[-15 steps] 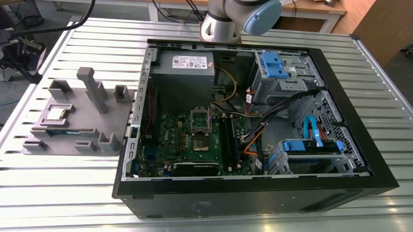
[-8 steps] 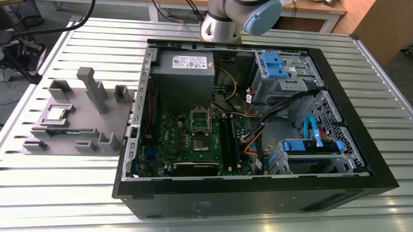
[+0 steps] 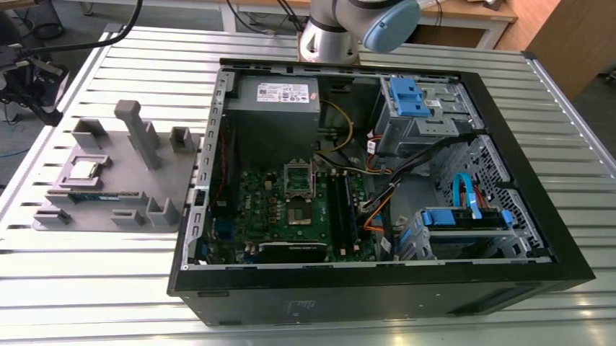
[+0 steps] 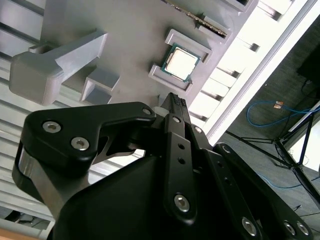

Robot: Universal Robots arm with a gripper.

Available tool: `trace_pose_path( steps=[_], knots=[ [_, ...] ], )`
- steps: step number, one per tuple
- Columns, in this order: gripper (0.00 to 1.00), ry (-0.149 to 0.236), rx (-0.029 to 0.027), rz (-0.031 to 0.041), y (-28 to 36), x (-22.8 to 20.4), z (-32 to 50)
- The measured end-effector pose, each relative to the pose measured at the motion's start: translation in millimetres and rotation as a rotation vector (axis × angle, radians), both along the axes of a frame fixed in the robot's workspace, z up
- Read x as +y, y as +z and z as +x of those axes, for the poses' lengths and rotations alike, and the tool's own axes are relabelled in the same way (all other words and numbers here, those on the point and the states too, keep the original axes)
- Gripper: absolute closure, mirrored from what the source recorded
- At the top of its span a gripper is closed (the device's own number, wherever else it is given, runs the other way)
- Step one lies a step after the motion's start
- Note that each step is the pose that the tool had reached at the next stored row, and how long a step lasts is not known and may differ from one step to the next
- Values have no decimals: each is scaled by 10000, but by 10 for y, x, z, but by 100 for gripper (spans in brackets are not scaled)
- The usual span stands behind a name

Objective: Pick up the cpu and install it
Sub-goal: 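Reach for the cpu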

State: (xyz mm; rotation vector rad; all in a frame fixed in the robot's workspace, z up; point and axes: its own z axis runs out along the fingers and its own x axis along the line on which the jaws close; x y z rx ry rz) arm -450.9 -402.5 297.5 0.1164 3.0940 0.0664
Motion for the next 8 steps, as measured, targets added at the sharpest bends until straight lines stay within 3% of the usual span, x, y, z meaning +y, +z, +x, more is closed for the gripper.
trace_pose_path(
  steps=[8],
  knots=[
    [89,-1,2,-1,-29,1,-21]
  ],
)
